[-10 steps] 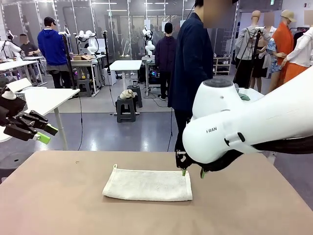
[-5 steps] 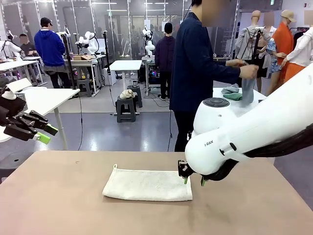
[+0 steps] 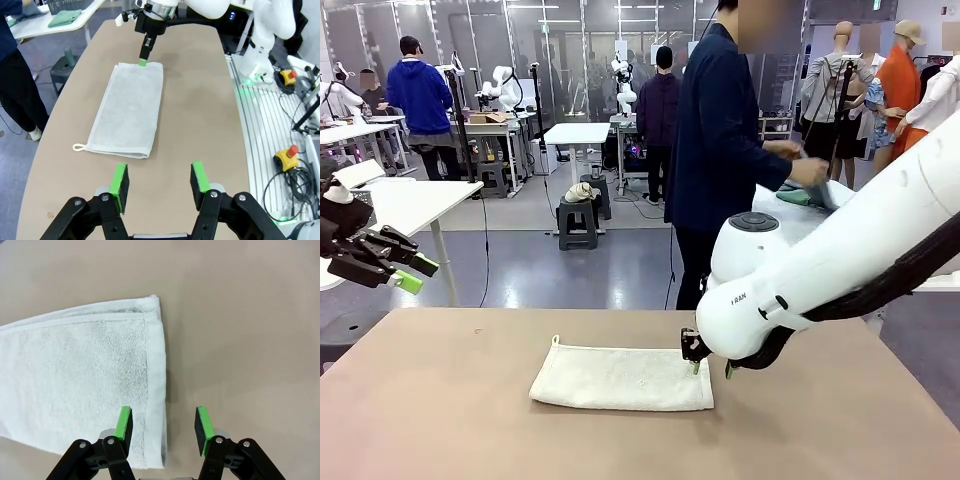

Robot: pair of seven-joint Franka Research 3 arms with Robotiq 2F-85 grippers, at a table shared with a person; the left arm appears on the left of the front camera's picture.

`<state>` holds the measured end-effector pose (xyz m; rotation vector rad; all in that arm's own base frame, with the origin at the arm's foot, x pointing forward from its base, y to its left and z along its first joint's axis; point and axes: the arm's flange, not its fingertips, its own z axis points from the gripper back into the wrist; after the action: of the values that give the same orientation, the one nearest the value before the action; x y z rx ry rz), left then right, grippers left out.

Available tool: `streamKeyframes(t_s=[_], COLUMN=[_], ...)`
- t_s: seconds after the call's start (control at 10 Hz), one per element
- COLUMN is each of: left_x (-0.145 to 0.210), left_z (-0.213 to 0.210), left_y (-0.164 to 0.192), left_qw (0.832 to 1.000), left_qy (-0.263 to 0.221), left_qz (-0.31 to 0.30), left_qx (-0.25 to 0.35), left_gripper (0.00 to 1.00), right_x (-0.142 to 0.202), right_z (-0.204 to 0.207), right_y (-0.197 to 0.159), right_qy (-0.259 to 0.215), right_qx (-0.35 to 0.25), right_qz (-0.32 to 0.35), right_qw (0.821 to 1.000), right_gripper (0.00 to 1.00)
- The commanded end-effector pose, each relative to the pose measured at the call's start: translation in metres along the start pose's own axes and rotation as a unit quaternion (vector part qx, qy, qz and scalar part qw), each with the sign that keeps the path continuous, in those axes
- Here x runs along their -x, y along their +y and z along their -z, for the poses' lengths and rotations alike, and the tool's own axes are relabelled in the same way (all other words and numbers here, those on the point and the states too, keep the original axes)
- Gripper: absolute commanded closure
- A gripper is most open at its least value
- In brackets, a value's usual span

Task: Fold the towels and place them in the basket.
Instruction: When a person lays out a Towel with hook on the table, fold it in half twice.

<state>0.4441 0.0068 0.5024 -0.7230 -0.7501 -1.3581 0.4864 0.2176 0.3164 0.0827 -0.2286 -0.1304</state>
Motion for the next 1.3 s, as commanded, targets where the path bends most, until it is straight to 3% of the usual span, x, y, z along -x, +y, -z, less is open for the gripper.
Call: streamKeyframes(t_s=[0.0, 0.4, 0.5, 1.2], left_x=[-0.001, -0.001, -0.001, -0.001], left_z=[0.0, 0.0, 0.0, 0.0], left_y=[0.0, 0.0, 0.0, 0.0], left_qw=[1.0, 1.0, 1.0, 1.0], left_qy=[-0.002, -0.002, -0.002, -0.002], left_qz=[0.001, 0.001, 0.001, 0.001], left_qx=[0.0, 0.0, 0.0, 0.0], left_gripper=[0.36, 0.36, 0.36, 0.36], right_x=[0.0, 0.001, 0.001, 0.001], right_z=[0.014, 0.024, 0.026, 0.035], right_y=[0.015, 0.021, 0.022, 0.021], right_qy=[-0.022, -0.013, -0.009, -0.005], right_qx=[0.007, 0.012, 0.014, 0.017], right_qz=[0.027, 0.036, 0.036, 0.032], right_qw=[0.999, 0.999, 0.999, 0.999], right_gripper=[0.36, 0.36, 0.56, 0.56])
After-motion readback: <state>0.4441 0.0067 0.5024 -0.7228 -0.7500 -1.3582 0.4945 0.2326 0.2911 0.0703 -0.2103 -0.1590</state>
